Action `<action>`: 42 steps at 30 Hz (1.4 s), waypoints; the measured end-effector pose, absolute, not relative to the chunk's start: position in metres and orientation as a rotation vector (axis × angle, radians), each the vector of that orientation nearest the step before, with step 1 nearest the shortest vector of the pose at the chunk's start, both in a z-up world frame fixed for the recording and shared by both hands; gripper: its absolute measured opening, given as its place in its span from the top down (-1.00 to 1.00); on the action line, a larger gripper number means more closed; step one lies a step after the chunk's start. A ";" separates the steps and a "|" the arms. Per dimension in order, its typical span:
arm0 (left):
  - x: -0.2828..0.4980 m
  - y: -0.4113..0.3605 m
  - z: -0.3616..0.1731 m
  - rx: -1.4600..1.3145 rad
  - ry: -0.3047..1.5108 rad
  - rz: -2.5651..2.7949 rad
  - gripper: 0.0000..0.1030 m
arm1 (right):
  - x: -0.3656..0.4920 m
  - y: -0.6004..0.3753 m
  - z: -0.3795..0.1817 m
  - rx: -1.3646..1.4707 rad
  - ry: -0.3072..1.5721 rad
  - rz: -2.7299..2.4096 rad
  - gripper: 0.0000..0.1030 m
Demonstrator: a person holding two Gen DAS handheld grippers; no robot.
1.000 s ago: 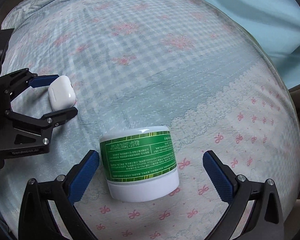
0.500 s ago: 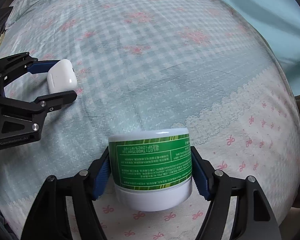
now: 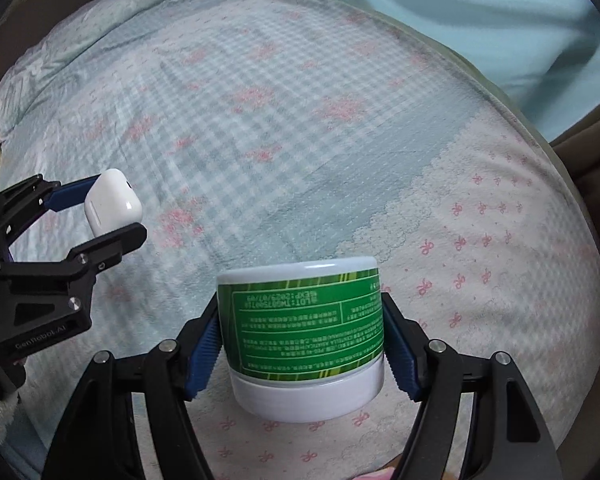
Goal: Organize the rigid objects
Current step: 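Carry the earbud case with the left tool to the box while the right tool carries the green-labelled jar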
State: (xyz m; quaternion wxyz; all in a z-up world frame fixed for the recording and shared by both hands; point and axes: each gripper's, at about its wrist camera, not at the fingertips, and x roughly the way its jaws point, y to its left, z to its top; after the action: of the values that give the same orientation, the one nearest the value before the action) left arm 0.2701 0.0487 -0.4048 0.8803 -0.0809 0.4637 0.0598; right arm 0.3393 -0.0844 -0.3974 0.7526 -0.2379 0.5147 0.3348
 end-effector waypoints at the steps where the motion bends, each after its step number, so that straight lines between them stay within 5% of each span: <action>1: 0.267 0.046 -0.397 -0.166 0.962 0.117 -0.13 | 0.334 -0.089 -0.387 -0.498 1.121 0.720 -0.31; 20: 0.200 -0.115 -0.253 -0.083 0.912 -0.180 -0.13 | 0.240 -0.269 -0.255 -0.174 1.118 0.417 -0.31; 42: 0.180 -0.339 -0.277 0.082 0.986 -0.501 -0.13 | 0.231 -0.490 -0.280 -0.005 1.208 0.114 -0.32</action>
State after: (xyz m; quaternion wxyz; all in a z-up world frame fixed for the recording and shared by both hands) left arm 0.1796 -0.3394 -0.2772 0.8501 0.0390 0.4682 -0.2378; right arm 0.2306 -0.4904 -0.2802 0.8216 -0.0026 0.5675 0.0537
